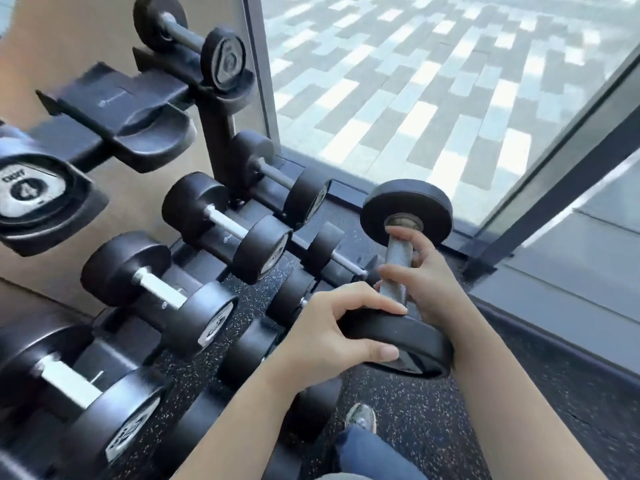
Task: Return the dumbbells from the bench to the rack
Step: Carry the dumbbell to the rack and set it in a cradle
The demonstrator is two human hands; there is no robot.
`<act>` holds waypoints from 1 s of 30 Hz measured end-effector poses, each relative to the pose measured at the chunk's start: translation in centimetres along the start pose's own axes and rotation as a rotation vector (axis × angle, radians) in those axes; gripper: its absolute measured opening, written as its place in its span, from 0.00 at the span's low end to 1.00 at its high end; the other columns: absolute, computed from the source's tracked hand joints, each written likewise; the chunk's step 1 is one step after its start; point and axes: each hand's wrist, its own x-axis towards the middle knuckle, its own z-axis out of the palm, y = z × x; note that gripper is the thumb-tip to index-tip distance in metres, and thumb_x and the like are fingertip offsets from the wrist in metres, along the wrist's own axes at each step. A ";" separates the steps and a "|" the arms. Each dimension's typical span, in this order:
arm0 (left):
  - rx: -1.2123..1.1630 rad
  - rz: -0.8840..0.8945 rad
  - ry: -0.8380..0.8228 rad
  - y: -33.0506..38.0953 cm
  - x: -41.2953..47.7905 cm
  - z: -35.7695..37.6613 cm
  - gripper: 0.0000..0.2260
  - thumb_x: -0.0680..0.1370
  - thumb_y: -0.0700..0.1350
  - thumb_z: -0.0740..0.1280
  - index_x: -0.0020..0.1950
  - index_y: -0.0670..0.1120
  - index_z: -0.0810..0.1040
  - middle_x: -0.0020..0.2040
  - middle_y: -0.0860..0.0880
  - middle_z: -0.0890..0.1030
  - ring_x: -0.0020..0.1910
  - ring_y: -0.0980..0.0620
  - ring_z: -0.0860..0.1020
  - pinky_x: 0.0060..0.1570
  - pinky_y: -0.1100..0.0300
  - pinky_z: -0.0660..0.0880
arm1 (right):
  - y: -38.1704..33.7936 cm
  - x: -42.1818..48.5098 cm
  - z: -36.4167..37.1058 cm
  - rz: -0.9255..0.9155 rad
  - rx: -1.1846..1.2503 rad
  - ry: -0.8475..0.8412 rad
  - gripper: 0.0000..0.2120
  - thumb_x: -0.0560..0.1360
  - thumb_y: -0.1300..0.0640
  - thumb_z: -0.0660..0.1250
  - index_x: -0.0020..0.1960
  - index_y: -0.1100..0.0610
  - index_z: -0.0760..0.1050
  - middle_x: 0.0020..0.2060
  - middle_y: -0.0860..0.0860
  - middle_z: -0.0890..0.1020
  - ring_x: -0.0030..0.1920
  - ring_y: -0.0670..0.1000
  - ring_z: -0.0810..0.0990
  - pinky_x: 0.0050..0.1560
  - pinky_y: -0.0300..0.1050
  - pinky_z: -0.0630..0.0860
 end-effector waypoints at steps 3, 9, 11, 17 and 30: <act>0.003 -0.004 0.071 0.2 3.4 -0.9 0.15 0.63 0.45 0.74 0.48 0.55 0.81 0.43 0.57 0.79 0.45 0.57 0.78 0.47 0.66 0.71 | -1.8 4.1 -0.2 -0.022 -0.007 -0.062 0.25 0.67 0.68 0.69 0.50 0.39 0.74 0.46 0.60 0.78 0.41 0.63 0.79 0.49 0.61 0.77; -0.015 -0.002 0.197 0.7 6.2 -4.1 0.15 0.63 0.44 0.74 0.47 0.54 0.81 0.43 0.58 0.79 0.45 0.58 0.77 0.47 0.68 0.70 | -4.2 9.3 2.5 -0.044 -0.034 -0.159 0.27 0.66 0.70 0.67 0.48 0.37 0.75 0.48 0.58 0.76 0.40 0.61 0.79 0.45 0.58 0.79; 0.005 0.011 0.234 0.5 6.1 -5.6 0.14 0.63 0.44 0.74 0.48 0.53 0.82 0.43 0.56 0.79 0.45 0.57 0.77 0.47 0.68 0.70 | -4.8 10.1 4.2 -0.054 -0.038 -0.184 0.26 0.63 0.67 0.68 0.47 0.35 0.75 0.49 0.59 0.78 0.40 0.63 0.79 0.46 0.60 0.78; 0.011 -0.002 0.257 0.4 4.2 -9.7 0.15 0.63 0.40 0.75 0.48 0.53 0.81 0.43 0.58 0.79 0.46 0.58 0.78 0.48 0.67 0.72 | -5.3 10.8 8.8 -0.093 -0.082 -0.243 0.26 0.66 0.68 0.68 0.51 0.38 0.74 0.54 0.59 0.78 0.44 0.62 0.79 0.48 0.56 0.78; 0.006 -0.111 0.409 -0.4 5.7 -14.7 0.15 0.63 0.40 0.75 0.47 0.54 0.82 0.44 0.58 0.81 0.48 0.56 0.79 0.50 0.63 0.74 | -5.9 16.6 14.3 -0.059 -0.127 -0.389 0.25 0.69 0.71 0.66 0.59 0.48 0.73 0.44 0.52 0.74 0.27 0.41 0.74 0.27 0.32 0.70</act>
